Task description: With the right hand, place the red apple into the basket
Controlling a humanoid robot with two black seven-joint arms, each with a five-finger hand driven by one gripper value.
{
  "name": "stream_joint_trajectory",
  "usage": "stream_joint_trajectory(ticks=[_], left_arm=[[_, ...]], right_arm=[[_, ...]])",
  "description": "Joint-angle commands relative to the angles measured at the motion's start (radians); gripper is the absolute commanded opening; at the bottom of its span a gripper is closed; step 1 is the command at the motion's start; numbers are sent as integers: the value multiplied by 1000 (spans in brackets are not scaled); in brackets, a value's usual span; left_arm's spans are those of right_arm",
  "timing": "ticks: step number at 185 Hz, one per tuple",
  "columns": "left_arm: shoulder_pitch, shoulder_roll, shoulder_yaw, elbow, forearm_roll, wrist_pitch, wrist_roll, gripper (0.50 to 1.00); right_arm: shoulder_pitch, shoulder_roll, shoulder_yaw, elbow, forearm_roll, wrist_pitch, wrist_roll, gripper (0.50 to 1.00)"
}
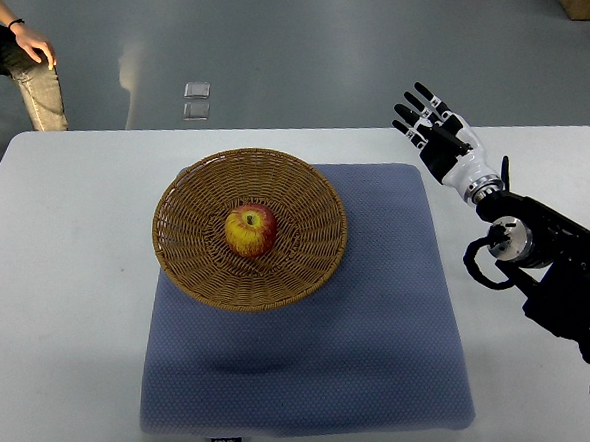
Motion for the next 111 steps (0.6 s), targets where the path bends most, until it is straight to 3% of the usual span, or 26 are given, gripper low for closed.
stream_joint_trajectory(ticks=[1,22,25,44,111], left_arm=[[0,0,0,-3,0,0,0,1000],[-1,0,0,3,0,0,0,1000],[-1,0,-2,5,0,0,0,1000],[-1,0,0,3,0,0,0,1000],[0,0,0,5,0,0,0,1000]], right_arm=[[-2,-1,9,-38,-1,-4,1,915],[-2,-1,9,-69,-1,-4,13,915],[-3,1,7,-81,-1,-3,42,917],[-6,2,7,-81,-1,-3,71,917],[-11,7,7,-81,-1,-1,74,917]])
